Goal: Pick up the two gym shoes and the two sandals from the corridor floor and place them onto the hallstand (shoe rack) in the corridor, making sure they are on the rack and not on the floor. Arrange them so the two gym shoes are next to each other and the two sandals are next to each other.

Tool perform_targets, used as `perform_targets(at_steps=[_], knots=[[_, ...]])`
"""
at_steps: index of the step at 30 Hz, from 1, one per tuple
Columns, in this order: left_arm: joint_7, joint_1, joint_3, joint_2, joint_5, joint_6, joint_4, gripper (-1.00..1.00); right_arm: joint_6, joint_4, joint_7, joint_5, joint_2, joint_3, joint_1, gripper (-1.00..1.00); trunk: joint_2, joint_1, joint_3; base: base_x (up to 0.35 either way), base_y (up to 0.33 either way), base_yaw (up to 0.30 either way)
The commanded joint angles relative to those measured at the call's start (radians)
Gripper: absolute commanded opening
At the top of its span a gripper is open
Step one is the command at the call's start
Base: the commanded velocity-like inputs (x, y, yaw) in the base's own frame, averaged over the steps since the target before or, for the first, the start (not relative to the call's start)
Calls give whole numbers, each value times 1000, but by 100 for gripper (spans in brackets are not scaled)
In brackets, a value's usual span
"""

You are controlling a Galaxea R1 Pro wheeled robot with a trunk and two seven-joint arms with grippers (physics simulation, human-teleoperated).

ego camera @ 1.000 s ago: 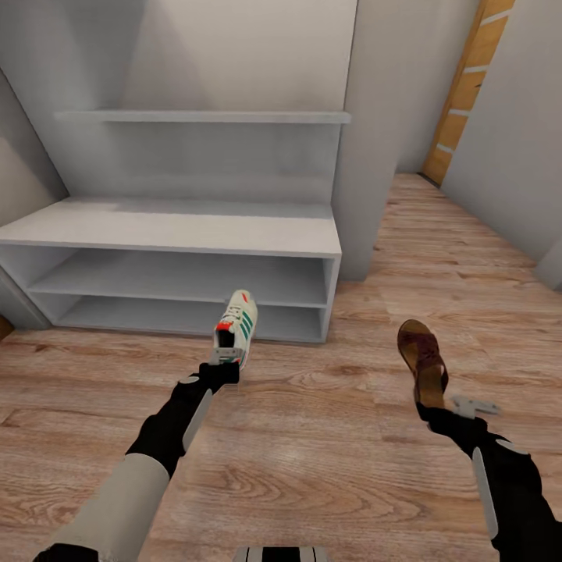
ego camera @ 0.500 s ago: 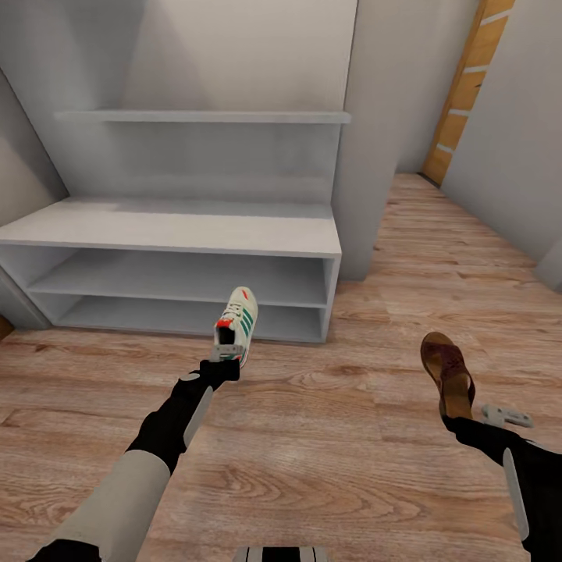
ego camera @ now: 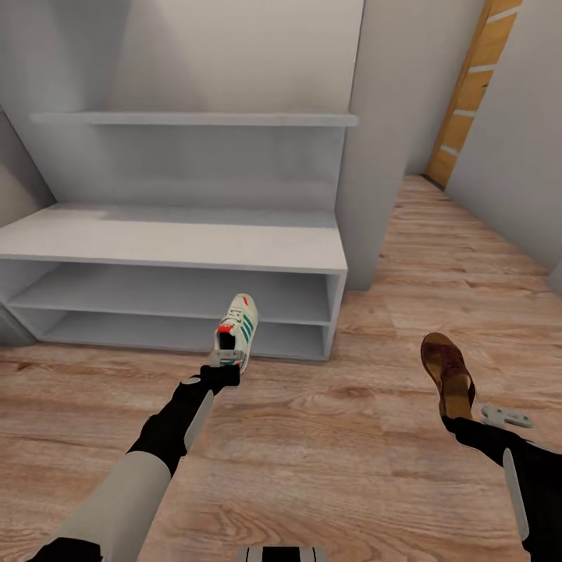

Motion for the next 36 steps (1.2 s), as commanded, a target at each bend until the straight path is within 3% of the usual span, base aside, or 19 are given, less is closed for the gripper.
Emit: perform_targets(at_steps=[1, 13, 36], knots=[[1, 0, -1, 0, 7, 6, -1, -100, 6, -1, 6, 6, 0, -1, -1, -100, 0, 0, -1, 344, 0, 0], [1, 0, -1, 0, 7, 5, 1, -100, 6, -1, 7, 6, 0, -1, -1, -100, 0, 0, -1, 345, -21, 0], [1, 0, -1, 2, 6, 5, 0, -100, 6, -1, 7, 6, 0, -1, -1, -100, 0, 0, -1, 300, -148, 0]])
